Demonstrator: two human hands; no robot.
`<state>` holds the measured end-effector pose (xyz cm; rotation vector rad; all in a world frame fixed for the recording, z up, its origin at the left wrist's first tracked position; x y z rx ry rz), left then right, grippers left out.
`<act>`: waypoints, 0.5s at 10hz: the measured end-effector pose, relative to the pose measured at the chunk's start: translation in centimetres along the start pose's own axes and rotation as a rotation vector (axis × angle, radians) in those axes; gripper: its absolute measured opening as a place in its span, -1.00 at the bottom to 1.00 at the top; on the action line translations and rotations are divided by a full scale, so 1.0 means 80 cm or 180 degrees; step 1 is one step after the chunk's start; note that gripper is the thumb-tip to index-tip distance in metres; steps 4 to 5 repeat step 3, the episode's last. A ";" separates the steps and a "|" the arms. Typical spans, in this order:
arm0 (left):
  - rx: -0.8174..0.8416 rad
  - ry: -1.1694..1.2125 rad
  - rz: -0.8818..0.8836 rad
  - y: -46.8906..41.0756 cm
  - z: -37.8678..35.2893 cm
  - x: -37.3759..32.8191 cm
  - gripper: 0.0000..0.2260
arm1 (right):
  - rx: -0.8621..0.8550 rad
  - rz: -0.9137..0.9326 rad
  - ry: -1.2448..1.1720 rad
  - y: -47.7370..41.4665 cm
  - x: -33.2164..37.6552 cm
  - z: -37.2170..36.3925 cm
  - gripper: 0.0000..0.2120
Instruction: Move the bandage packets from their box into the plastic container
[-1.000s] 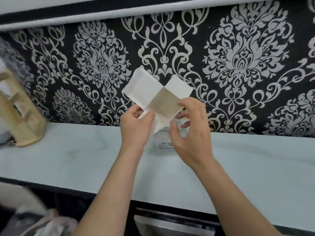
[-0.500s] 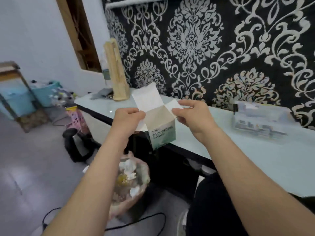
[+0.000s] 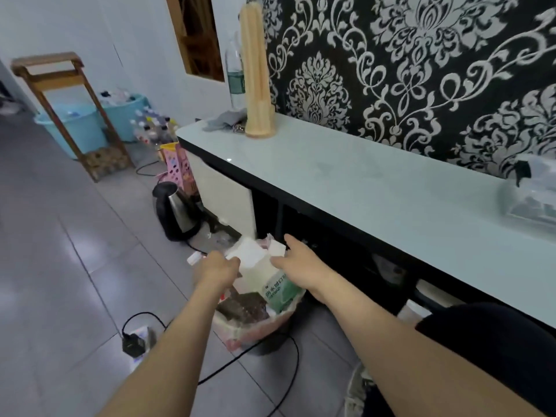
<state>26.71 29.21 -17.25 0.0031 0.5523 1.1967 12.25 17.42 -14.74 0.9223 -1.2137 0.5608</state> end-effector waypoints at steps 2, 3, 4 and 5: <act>-0.0226 -0.0802 -0.1359 0.023 -0.045 -0.057 -0.74 | 0.0042 -0.0092 -0.0030 -0.012 -0.046 0.004 -0.40; -0.0336 -0.0548 -0.1387 0.031 -0.046 -0.074 -0.78 | -0.0207 -0.0082 0.0080 -0.004 -0.026 0.018 -0.60; -0.0336 -0.0548 -0.1387 0.031 -0.046 -0.074 -0.78 | -0.0207 -0.0082 0.0080 -0.004 -0.026 0.018 -0.60; -0.0336 -0.0548 -0.1387 0.031 -0.046 -0.074 -0.78 | -0.0207 -0.0082 0.0080 -0.004 -0.026 0.018 -0.60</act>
Point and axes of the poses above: each hand's wrist, its own y-axis away from the middle knuckle, its own z-axis out of the back of the hand, x = y × z, the point moved 7 cm from there along -y, towards the middle knuckle, and after that the axes turned 12 degrees about -y, right-handed, at the moved point
